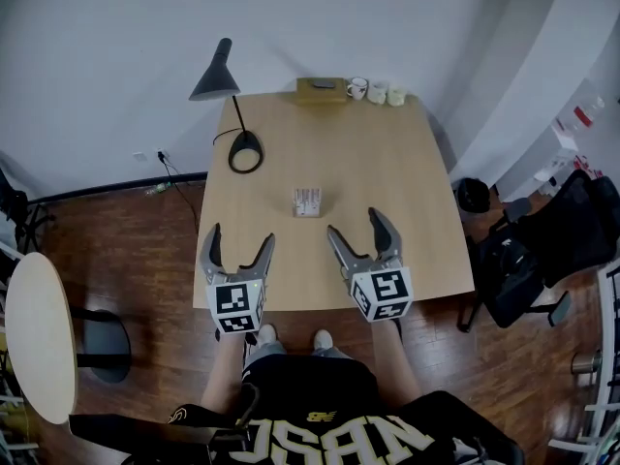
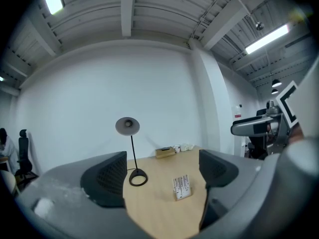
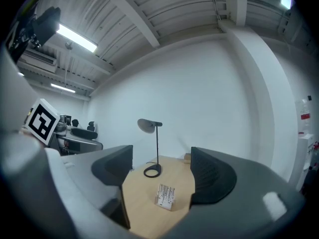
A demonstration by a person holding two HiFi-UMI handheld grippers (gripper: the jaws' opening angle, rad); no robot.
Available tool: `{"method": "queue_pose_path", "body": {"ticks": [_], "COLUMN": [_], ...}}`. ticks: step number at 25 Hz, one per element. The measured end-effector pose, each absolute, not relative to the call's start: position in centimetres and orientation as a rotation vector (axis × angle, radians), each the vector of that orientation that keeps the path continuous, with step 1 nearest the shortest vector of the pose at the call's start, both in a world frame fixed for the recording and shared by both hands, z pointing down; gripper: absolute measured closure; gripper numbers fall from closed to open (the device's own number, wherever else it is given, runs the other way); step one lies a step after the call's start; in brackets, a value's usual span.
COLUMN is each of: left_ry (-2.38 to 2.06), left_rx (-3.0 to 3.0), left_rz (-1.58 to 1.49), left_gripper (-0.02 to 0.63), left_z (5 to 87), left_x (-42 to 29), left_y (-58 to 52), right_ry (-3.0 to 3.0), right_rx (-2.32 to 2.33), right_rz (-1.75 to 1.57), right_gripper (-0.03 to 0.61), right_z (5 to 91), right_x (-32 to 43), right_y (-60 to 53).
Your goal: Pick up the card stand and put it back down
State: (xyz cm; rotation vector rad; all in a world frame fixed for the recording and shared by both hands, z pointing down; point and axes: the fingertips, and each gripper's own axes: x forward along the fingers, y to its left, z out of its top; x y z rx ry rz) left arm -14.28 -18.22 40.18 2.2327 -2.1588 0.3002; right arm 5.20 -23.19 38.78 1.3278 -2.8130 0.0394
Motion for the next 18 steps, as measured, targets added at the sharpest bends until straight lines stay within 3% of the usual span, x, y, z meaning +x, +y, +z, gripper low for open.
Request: {"method": "queue_pose_path", "body": {"ticks": [18], "left_ry": [-2.039], "left_rx": [2.286], "left_rz": [0.363], "left_gripper": [0.141], "left_z": [43.3], "left_x": [-20.0], "left_y": [-22.8], "right_ry": [-2.737], "right_rx": [1.349], "right_rz": [0.147], "right_gripper": [0.218], "right_z": [41.7], "right_x": [0.2], "right_y": [-25.7]}}
